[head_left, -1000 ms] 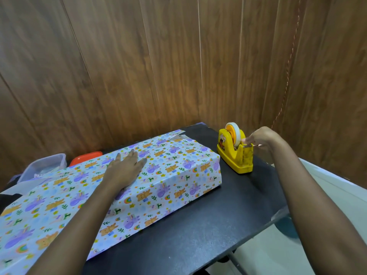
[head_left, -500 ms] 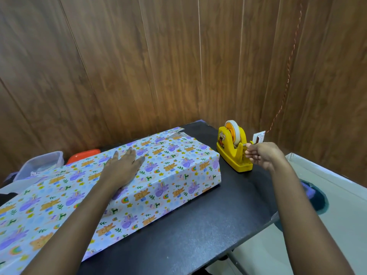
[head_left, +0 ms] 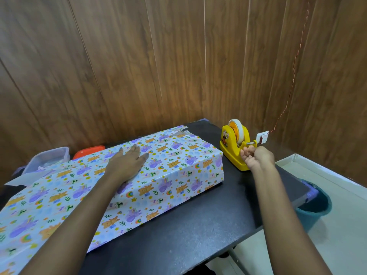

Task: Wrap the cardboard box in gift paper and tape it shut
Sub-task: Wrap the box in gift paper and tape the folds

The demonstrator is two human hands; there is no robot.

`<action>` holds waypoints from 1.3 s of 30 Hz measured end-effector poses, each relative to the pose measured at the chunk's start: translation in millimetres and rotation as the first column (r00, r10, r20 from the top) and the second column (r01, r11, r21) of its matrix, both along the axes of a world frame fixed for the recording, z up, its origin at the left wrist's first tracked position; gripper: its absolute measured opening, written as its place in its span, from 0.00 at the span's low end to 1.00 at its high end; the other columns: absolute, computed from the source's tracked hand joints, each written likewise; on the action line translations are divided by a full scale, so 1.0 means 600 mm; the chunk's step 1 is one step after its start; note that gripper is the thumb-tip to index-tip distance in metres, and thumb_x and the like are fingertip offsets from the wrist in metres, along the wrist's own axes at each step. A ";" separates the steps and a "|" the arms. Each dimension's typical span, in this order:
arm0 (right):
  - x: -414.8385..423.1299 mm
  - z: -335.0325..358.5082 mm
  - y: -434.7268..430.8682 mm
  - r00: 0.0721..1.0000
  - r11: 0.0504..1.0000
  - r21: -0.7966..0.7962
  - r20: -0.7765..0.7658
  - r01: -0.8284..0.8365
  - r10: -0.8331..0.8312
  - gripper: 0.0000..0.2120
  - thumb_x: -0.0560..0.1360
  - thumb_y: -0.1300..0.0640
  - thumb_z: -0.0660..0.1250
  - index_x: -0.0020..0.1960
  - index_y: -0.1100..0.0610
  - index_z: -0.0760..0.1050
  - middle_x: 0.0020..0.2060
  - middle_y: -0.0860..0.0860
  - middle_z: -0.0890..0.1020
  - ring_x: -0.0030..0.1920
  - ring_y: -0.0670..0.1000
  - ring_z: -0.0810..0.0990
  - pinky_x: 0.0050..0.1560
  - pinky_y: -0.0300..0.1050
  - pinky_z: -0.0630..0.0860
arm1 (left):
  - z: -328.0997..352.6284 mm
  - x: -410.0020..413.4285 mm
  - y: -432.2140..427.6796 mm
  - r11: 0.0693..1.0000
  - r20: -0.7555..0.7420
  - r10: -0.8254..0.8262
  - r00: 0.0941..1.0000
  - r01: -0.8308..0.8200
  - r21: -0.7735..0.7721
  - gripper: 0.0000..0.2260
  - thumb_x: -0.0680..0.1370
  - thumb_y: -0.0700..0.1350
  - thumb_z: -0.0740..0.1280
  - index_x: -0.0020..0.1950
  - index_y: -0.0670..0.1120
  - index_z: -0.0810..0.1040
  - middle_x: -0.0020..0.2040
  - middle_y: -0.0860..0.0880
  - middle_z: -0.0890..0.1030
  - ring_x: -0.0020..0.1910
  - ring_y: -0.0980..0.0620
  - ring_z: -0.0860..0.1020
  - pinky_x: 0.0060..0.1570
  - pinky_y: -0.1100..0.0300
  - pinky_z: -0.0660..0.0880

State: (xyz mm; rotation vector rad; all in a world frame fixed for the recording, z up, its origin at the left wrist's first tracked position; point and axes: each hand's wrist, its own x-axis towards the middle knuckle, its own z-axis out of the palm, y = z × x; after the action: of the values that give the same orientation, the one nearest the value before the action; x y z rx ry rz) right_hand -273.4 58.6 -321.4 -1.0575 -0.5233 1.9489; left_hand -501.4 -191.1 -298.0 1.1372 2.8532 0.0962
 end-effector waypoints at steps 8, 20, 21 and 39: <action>0.007 0.009 -0.037 0.983 0.960 0.232 -0.058 -0.157 0.175 0.10 0.79 0.67 0.58 0.39 0.61 0.70 0.34 0.53 0.74 0.34 0.46 0.74 0.23 0.33 0.75 | 0.018 -0.033 -0.043 0.999 0.079 0.000 0.997 0.003 -0.049 0.35 0.79 0.63 0.49 0.77 0.42 0.47 0.78 0.46 0.47 0.77 0.46 0.48 0.74 0.53 0.47; -0.160 0.110 -0.218 0.658 0.493 0.448 0.386 -0.746 0.646 0.11 0.78 0.71 0.58 0.39 0.64 0.72 0.31 0.55 0.73 0.25 0.44 0.65 0.20 0.33 0.66 | 0.018 -0.076 -0.222 0.971 0.033 0.205 0.978 -0.198 -0.136 0.35 0.78 0.66 0.48 0.78 0.48 0.45 0.78 0.52 0.45 0.77 0.51 0.46 0.72 0.45 0.44; -0.181 0.113 -0.238 0.628 0.461 0.438 0.410 -0.772 0.662 0.11 0.78 0.71 0.57 0.39 0.64 0.72 0.32 0.55 0.74 0.25 0.44 0.65 0.20 0.32 0.66 | 0.017 -0.076 -0.232 0.973 0.020 0.203 0.979 -0.199 -0.118 0.35 0.78 0.66 0.48 0.78 0.47 0.45 0.78 0.52 0.45 0.77 0.52 0.46 0.72 0.46 0.43; -0.455 0.101 -0.460 0.287 0.146 0.248 0.852 -0.958 0.438 0.13 0.75 0.72 0.58 0.32 0.67 0.70 0.29 0.61 0.75 0.26 0.51 0.68 0.28 0.39 0.64 | -0.003 -0.064 -0.267 0.981 -0.101 0.191 0.976 -0.192 0.005 0.35 0.78 0.66 0.45 0.78 0.45 0.49 0.78 0.50 0.50 0.77 0.52 0.48 0.72 0.47 0.39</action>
State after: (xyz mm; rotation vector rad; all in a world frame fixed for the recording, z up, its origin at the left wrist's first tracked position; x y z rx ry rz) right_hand -546.3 -217.6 -260.6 -0.8055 -2.5400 1.6561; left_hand -540.0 -351.4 -299.9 0.8872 3.0445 0.0434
